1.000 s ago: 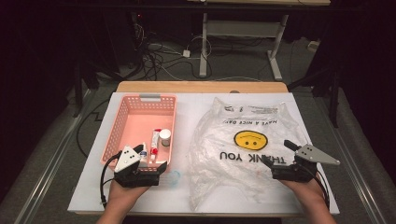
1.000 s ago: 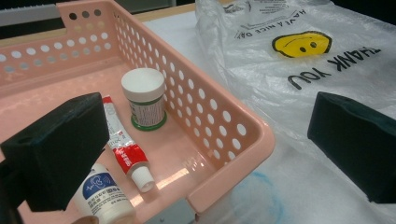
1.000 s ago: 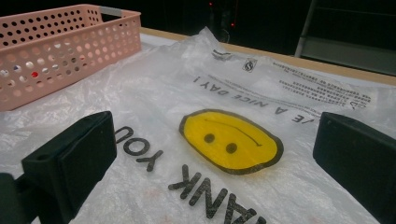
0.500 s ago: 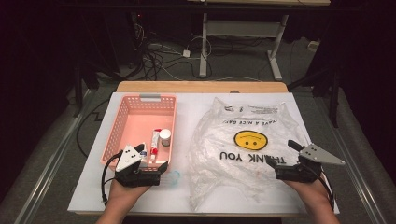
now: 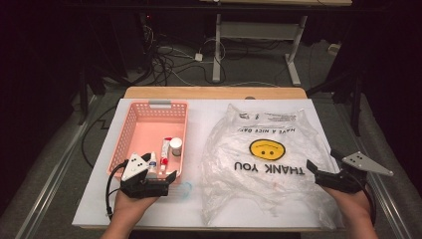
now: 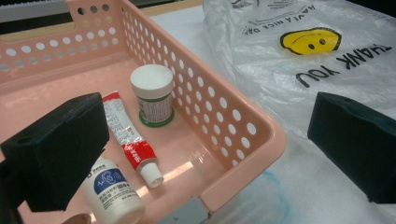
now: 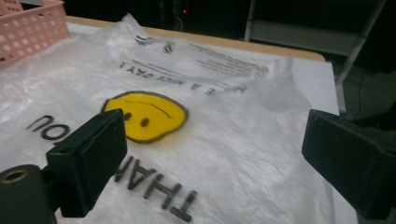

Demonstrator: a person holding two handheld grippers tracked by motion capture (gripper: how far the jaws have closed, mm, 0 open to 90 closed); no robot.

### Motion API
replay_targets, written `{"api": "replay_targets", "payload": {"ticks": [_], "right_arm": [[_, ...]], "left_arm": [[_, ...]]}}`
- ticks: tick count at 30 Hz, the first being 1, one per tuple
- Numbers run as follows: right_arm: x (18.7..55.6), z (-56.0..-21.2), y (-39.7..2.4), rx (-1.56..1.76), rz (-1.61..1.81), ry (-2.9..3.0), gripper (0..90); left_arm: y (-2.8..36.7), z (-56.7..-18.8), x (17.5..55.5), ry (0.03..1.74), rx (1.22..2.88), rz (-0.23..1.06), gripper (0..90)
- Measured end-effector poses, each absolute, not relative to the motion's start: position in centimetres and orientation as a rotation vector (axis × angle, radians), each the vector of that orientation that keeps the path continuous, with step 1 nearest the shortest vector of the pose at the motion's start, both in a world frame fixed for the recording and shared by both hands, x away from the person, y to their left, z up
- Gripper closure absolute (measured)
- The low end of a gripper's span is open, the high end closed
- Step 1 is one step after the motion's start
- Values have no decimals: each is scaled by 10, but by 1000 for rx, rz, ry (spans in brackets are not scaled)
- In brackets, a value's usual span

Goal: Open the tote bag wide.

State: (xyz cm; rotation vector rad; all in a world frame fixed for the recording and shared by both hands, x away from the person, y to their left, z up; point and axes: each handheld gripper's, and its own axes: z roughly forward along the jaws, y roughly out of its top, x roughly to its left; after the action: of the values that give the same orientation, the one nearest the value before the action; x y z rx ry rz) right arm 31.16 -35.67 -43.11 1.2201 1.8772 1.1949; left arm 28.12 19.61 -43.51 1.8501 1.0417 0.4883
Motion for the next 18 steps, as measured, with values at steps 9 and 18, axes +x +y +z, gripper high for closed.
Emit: {"api": "replay_targets", "payload": {"ticks": [9, 18], "right_arm": [[323, -452, -392, 1416, 1086, 1877, 183], [338, -468, -408, 1574, 992, 1905, 248]], "left_arm": [[198, -435, 280, 1034, 1846, 497, 0], [204, -434, 274, 1026, 1837, 468, 0]]}}
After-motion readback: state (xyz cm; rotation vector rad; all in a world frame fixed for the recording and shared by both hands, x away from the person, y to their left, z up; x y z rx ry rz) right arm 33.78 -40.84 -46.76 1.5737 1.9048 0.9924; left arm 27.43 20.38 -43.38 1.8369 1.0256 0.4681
